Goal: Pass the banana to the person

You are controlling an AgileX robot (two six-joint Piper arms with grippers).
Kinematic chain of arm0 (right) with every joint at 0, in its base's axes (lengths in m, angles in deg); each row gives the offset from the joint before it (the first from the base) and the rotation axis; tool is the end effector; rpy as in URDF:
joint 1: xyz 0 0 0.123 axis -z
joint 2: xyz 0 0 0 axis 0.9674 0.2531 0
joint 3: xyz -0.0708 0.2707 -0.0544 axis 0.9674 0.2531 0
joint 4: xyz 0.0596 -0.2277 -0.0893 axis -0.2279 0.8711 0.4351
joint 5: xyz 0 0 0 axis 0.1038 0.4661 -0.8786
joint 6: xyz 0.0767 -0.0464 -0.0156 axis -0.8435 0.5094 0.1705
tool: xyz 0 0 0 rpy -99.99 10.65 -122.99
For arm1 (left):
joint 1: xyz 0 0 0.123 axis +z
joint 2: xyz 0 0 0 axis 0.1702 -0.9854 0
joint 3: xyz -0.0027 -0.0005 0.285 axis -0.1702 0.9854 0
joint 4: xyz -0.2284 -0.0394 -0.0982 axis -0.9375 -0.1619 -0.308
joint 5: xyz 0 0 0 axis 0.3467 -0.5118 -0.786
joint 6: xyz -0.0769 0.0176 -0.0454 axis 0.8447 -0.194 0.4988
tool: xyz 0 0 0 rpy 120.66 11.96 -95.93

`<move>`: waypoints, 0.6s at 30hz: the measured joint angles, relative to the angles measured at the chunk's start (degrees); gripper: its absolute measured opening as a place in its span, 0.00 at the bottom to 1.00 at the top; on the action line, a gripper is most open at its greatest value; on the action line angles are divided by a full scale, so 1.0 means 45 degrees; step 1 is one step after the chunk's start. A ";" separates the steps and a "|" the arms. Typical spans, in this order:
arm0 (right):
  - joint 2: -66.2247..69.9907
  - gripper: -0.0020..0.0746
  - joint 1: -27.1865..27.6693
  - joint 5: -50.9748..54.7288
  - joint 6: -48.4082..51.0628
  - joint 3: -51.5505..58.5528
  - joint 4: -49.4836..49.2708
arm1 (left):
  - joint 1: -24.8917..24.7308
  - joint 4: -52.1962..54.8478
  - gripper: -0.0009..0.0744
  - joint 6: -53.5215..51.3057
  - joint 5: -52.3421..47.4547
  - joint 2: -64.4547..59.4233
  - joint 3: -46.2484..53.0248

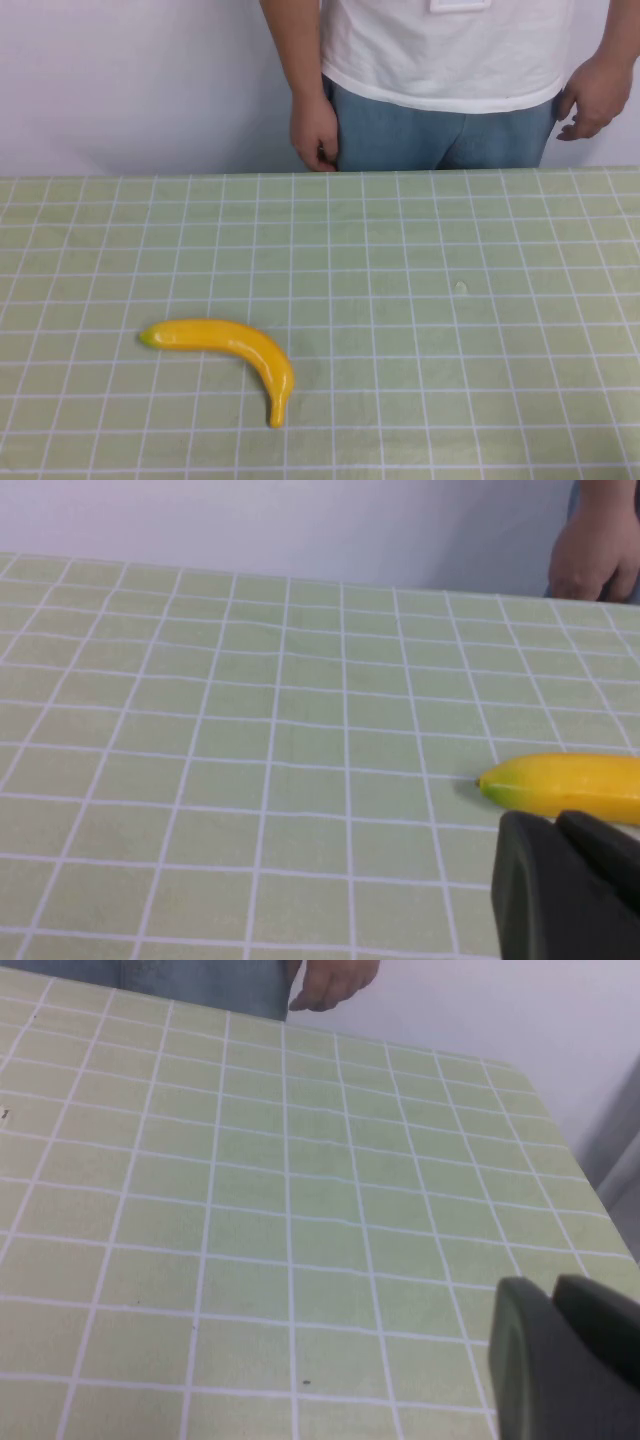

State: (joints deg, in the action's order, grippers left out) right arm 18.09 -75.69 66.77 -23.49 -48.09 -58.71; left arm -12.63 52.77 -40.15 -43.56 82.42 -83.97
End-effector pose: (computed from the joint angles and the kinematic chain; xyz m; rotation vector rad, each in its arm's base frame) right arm 0.0522 -0.0105 0.1724 -0.0853 1.8652 -0.2287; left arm 0.0531 -0.0042 0.1747 0.0356 1.8379 -0.0672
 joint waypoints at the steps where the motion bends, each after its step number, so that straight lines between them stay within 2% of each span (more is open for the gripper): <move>1: 0.0000 0.02 0.0000 0.0000 0.0000 0.0000 0.0000 | 0.0000 0.0000 0.01 0.0000 0.0000 0.0000 0.0000; 18: 0.0000 0.02 0.0000 0.0000 0.0000 0.0000 0.0000 | 0.0000 -0.0553 0.01 0.0000 0.0041 0.0000 0.0000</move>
State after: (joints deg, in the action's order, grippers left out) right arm 18.09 -75.69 66.77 -23.49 -48.09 -58.71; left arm -12.63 50.28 -40.15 -43.37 82.42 -83.97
